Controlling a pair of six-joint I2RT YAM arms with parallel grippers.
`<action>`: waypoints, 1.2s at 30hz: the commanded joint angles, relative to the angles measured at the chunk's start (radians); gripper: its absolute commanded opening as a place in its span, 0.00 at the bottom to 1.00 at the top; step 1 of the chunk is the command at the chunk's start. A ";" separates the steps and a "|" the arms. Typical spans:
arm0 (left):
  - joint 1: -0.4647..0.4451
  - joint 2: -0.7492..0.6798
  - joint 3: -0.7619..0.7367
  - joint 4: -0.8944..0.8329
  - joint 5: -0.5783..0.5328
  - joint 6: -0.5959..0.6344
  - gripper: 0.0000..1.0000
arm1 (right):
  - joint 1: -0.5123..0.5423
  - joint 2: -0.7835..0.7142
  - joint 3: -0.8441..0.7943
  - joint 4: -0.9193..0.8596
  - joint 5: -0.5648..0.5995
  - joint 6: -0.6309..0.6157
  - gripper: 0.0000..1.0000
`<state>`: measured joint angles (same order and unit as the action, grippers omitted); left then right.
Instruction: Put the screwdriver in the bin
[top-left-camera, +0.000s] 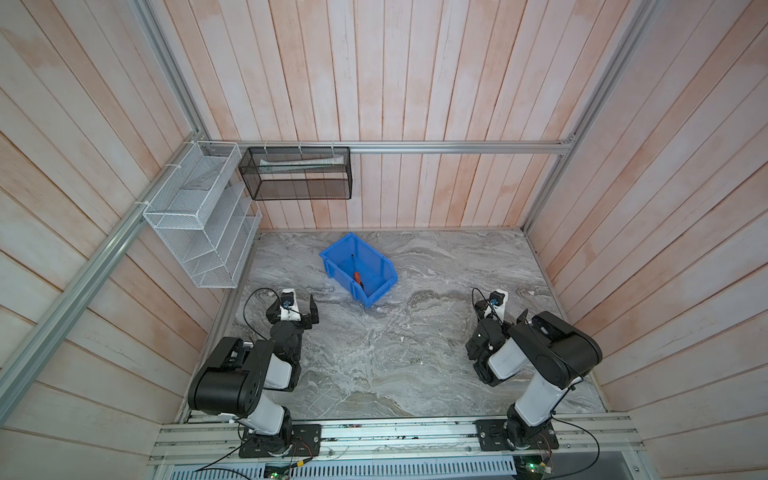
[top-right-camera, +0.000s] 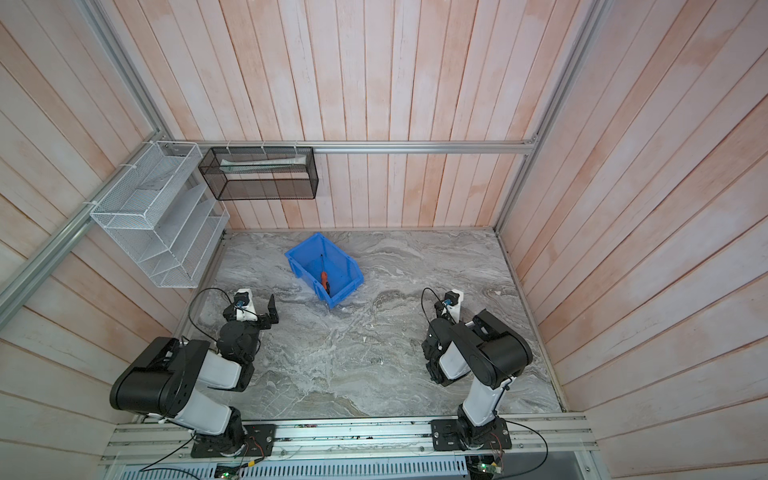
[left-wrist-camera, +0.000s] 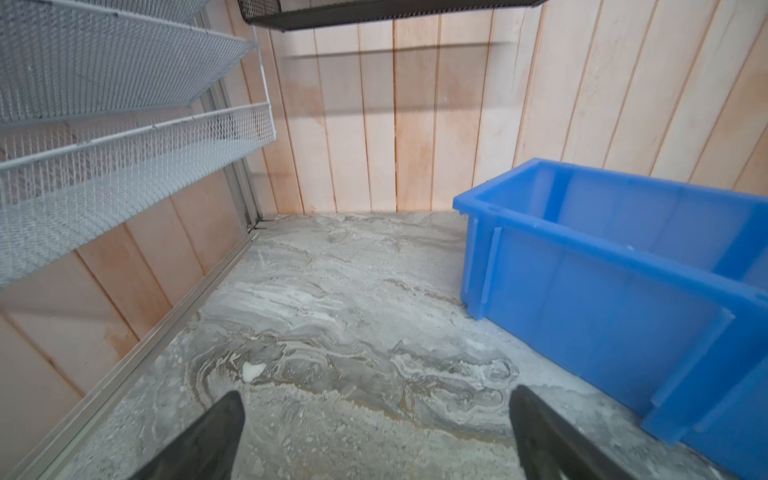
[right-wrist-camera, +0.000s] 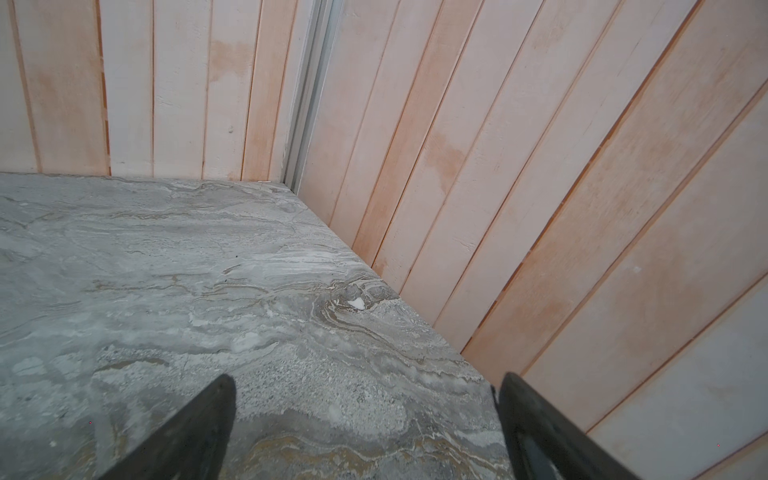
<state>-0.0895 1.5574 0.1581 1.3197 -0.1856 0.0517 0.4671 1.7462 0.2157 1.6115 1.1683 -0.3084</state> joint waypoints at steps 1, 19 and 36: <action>0.037 -0.006 0.083 -0.103 0.066 -0.022 1.00 | 0.001 0.003 0.001 0.261 -0.022 -0.041 0.99; 0.060 -0.017 0.104 -0.163 0.103 -0.039 1.00 | -0.153 -0.190 -0.112 0.050 -0.305 0.216 0.99; 0.060 -0.017 0.106 -0.166 0.106 -0.039 1.00 | -0.386 -0.188 -0.013 -0.252 -0.885 0.340 0.98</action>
<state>-0.0334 1.5524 0.2577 1.1584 -0.0994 0.0181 0.1097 1.5436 0.1581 1.4593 0.4786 -0.0204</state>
